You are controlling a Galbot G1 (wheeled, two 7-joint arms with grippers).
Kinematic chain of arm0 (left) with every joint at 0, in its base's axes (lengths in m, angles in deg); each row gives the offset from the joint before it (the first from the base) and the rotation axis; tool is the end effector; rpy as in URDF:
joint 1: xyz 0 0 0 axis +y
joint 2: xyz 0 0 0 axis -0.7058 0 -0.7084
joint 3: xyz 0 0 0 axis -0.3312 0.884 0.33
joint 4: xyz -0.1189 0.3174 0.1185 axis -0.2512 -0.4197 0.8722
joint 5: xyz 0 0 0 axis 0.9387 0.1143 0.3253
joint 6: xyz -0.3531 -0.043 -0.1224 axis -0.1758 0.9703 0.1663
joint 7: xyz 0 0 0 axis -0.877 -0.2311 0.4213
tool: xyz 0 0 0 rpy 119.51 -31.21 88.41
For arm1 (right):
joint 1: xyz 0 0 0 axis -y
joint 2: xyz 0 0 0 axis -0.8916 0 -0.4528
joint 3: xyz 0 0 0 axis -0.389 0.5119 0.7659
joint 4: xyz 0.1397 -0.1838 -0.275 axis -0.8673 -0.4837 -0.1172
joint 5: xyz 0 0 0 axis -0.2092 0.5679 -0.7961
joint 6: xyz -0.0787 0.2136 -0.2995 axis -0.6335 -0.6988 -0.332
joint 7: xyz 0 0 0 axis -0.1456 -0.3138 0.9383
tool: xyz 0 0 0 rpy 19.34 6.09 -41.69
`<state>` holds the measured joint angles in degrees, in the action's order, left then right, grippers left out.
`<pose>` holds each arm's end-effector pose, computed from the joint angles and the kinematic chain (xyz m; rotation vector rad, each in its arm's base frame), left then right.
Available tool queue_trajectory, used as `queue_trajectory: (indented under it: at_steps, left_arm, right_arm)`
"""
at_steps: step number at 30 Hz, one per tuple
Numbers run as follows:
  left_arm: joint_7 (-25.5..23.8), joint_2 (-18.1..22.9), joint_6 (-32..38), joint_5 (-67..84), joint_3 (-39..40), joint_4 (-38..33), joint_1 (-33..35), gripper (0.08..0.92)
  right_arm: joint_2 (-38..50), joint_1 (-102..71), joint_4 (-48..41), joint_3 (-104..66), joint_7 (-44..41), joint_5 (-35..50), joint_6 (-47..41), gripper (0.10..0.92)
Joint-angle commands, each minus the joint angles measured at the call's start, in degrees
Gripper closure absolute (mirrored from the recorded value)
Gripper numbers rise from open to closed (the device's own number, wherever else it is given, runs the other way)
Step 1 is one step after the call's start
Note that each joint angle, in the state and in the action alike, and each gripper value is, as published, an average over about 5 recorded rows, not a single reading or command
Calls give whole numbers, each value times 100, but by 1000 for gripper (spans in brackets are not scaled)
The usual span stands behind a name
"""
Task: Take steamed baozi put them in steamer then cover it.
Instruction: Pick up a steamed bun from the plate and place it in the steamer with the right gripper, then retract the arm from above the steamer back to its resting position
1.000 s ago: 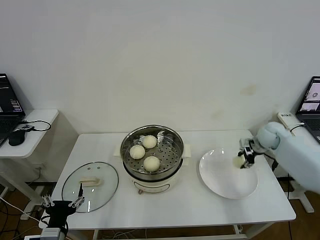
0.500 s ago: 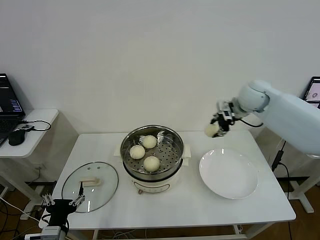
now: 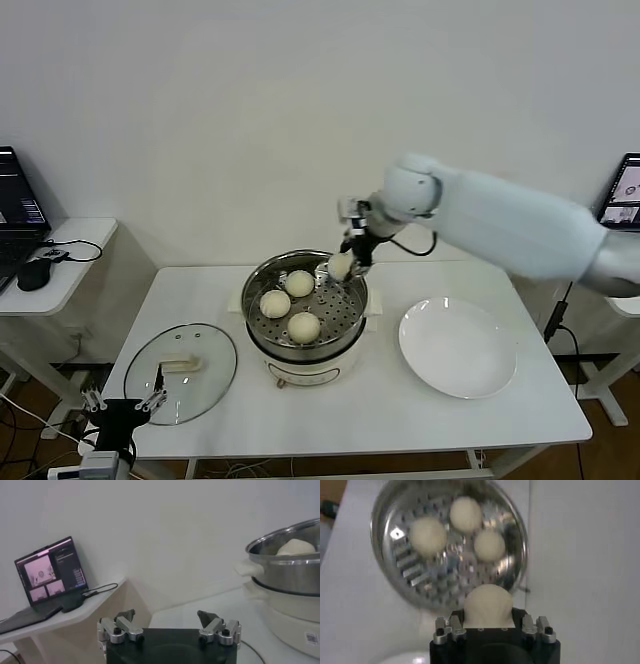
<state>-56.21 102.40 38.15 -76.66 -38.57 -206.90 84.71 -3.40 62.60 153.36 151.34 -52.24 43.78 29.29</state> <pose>0.1541 0.1071 -0.2983 0.2955 -2.8965 -0.5118 0.5609 0.1202 -0.0405 1.3826 -1.5614 1.4337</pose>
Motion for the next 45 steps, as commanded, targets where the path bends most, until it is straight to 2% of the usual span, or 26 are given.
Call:
queue_trajectory:
  at_steps: [1, 21, 24, 31, 35, 39, 42, 45]
  left_arm:
    - [3, -9, 6, 12, -31, 37, -25, 177]
    - [11, 15, 13, 7, -28, 77, -56, 177]
    - [12, 18, 13, 11, -31, 74, -53, 177]
    - [9, 15, 11, 32, -13, 55, -71, 177]
    - [10, 20, 12, 35, 3, 45, -75, 177]
    - [17, 29, 24, 34, 22, 46, -74, 177]
    - [31, 41, 51, 44, 52, 67, -87, 177]
    - [39, 45, 104, 45, 77, 91, -81, 177]
  right_arm:
    - [-777, -569, -484, 235, 268, -45, -597, 431]
    - [-679, -1018, -787, -158, 228, -668, -447, 430]
    - [-526, -911, -650, -268, 192, -719, -431, 395]
    - [233, -673, 70, -744, 323, -471, -393, 224]
    - [858, -945, 754, -1273, 1212, 114, -482, 204]
    - [1372, -1811, 1449, -2083, 2717, 890, -396, 203]
    - [1653, -2946, 1757, -3034, 3736, 1224, 150, 202]
    - [1855, -4222, 2005, -4099, 4331, 1085, 971, 203]
